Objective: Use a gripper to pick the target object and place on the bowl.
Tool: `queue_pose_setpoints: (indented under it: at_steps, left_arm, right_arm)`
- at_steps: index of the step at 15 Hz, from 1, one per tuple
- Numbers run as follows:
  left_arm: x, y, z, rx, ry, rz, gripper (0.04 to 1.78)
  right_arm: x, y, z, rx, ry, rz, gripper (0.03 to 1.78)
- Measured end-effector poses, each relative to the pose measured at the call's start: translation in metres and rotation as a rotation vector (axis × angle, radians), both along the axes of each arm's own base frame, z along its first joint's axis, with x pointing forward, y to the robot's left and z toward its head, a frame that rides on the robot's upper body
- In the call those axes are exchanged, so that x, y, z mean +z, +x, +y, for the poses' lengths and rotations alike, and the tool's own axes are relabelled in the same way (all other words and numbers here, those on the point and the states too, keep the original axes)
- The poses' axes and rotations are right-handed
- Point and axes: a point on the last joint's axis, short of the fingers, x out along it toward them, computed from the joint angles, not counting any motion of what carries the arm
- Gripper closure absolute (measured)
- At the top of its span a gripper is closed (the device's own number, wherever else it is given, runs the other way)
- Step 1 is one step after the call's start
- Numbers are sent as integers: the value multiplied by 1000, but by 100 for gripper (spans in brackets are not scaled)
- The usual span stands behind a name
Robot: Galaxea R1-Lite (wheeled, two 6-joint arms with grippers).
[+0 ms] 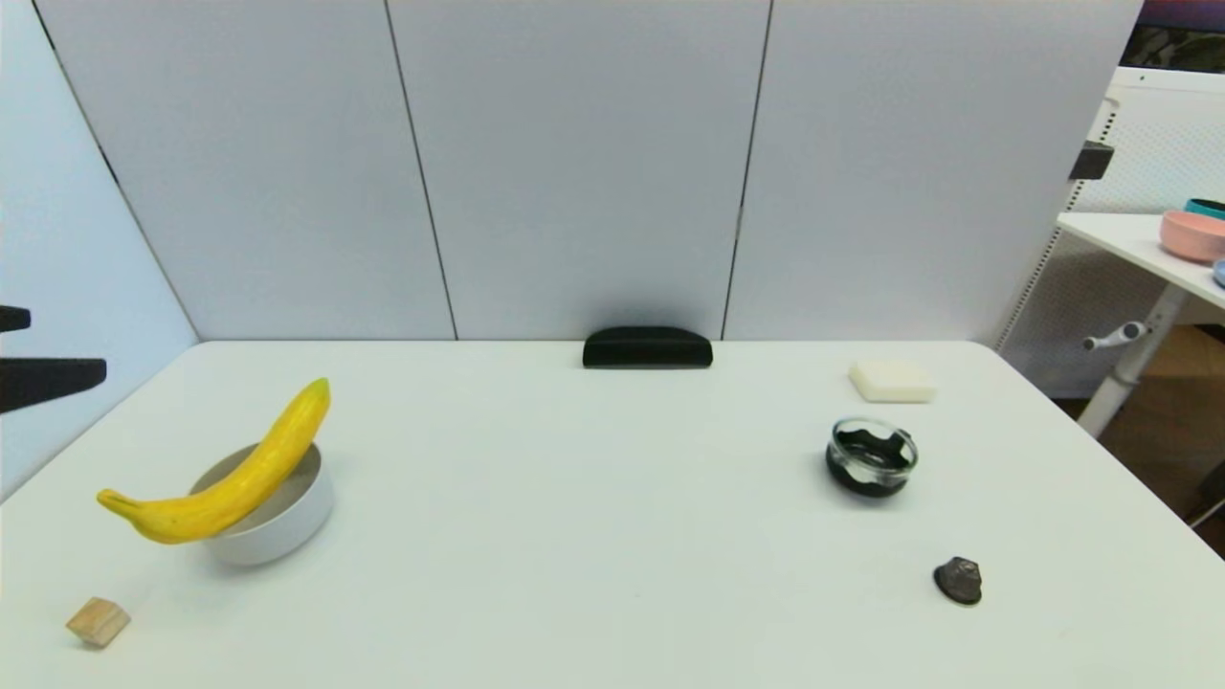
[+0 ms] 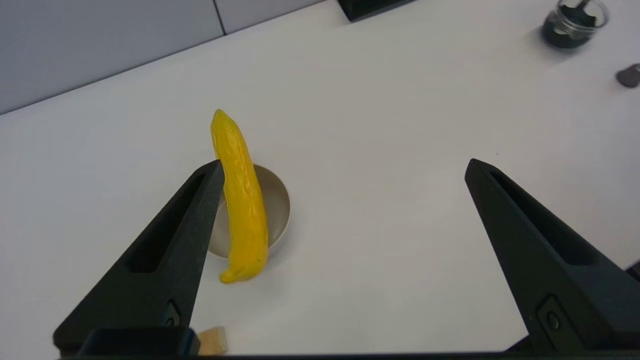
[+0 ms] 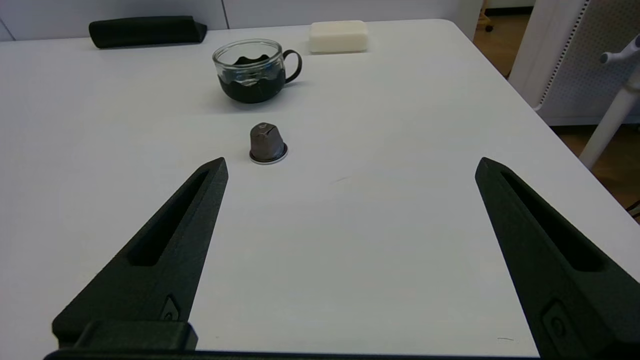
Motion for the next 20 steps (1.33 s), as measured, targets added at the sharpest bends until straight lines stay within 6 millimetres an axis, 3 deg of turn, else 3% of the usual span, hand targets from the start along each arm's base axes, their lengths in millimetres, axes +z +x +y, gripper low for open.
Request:
queue_pose_setpoints:
  at_steps: [3,9,14,20]
  left_arm:
    - [-24,-38,-13,90,11,-147,12]
    - [-77,-101,-20,211,41,-412,11]
    - [-124,-122,-20,211,21,-417,11]
    - [-172,-122,-18,211,12,-421,11]
  right_arm:
    - [0,0,0,0,0,0,10]
    - [0,0,0,0,0,0,10]
    - [0,0,0,0,0,0,10]
    - [0,0,0,0,0,0,10]
